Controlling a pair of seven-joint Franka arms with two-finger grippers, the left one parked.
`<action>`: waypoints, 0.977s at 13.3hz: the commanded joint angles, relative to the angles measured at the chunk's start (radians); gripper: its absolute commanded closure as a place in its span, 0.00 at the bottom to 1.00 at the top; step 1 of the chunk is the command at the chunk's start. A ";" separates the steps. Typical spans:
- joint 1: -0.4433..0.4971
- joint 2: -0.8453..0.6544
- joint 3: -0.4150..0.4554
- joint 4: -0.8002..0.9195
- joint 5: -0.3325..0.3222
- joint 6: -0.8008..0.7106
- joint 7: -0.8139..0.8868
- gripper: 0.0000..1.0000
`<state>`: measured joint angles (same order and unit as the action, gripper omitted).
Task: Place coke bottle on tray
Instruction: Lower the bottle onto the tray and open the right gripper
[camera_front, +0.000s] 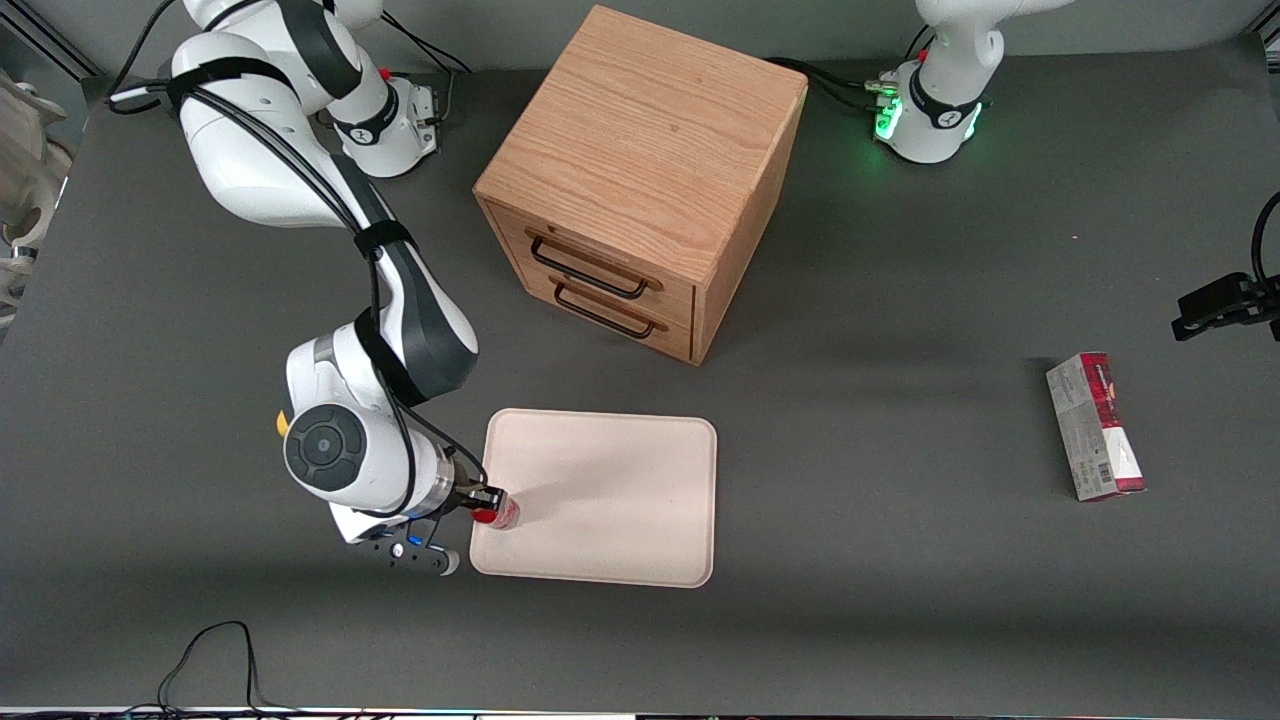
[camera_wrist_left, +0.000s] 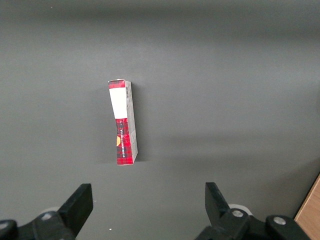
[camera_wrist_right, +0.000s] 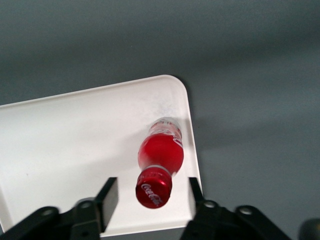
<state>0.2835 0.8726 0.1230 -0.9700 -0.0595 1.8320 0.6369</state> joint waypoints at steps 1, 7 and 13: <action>0.013 0.017 -0.006 0.033 -0.020 -0.003 0.020 0.00; -0.010 -0.050 -0.008 0.018 -0.020 -0.095 -0.063 0.00; -0.136 -0.416 -0.010 -0.364 -0.007 -0.191 -0.313 0.00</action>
<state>0.1886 0.6537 0.1116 -1.0776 -0.0675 1.6084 0.4012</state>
